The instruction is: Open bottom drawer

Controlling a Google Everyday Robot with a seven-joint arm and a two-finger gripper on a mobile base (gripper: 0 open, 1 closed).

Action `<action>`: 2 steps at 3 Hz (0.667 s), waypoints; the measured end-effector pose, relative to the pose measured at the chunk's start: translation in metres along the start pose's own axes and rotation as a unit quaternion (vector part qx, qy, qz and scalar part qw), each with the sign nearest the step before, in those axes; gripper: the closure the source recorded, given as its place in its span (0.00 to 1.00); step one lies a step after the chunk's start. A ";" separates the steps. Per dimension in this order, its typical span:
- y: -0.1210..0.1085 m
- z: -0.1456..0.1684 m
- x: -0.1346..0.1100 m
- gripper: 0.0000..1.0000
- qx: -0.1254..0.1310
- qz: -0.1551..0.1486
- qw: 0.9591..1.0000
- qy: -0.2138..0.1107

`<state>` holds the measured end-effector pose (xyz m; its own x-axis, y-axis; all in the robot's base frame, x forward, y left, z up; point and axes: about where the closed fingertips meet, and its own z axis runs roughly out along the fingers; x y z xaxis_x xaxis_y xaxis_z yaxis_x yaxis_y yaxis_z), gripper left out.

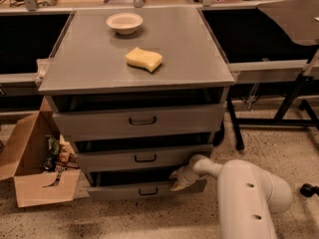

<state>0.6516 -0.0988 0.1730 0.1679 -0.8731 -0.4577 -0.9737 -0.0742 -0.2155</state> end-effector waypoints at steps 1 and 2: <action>0.000 0.000 0.000 0.74 0.000 0.000 1.000 0.000; 0.000 0.000 0.000 0.53 0.000 0.000 1.000 0.000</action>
Offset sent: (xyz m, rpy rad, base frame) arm 0.0000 0.0000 0.0000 0.0000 0.0000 0.0000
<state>0.6516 -0.0988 0.1730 0.1679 -0.8731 -0.4577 -0.9737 -0.0743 -0.2155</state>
